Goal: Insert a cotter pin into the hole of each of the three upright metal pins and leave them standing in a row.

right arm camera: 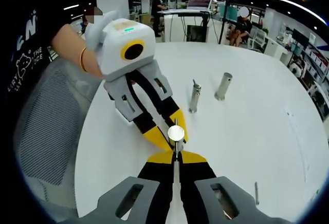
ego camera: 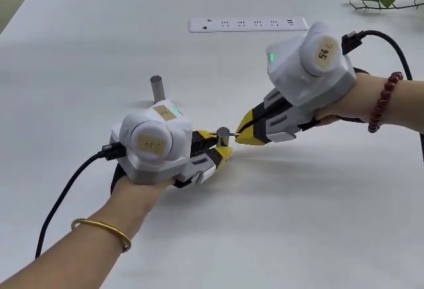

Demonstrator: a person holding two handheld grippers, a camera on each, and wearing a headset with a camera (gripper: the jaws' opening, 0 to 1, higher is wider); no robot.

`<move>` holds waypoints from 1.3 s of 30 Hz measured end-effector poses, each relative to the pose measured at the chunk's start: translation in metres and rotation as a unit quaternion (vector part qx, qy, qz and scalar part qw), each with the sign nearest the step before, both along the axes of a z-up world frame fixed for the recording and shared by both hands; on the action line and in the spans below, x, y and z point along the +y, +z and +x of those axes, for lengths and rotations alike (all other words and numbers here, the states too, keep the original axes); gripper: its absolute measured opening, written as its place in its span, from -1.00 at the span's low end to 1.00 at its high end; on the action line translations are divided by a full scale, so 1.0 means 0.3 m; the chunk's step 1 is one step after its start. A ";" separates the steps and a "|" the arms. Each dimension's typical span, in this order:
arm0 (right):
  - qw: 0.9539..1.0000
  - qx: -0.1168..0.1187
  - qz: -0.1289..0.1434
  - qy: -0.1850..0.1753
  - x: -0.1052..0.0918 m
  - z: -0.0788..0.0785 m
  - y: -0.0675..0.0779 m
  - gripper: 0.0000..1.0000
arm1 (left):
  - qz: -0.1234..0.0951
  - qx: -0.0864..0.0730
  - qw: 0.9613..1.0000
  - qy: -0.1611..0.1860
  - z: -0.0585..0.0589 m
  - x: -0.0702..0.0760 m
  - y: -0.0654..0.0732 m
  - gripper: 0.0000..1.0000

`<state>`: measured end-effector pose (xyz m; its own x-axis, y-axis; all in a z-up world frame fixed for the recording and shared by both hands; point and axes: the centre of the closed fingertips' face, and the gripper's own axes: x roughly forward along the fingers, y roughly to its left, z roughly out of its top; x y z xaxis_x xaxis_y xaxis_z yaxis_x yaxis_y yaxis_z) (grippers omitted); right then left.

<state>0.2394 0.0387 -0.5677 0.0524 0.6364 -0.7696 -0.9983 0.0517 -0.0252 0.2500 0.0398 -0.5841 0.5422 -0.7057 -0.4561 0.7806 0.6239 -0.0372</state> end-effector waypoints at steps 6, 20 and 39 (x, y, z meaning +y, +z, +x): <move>1.000 -0.003 0.001 0.001 0.013 0.011 -0.001 -1.00 | -0.011 0.004 1.000 0.007 0.000 0.001 -0.001 -0.79; 1.000 0.002 0.011 -0.017 -0.013 0.013 0.024 -0.86 | -0.007 0.004 1.000 0.010 -0.001 0.002 -0.004 -0.79; 1.000 0.004 0.010 -0.021 -0.007 -0.013 0.035 -1.00 | -0.015 0.013 1.000 0.024 0.000 0.003 -0.011 -0.79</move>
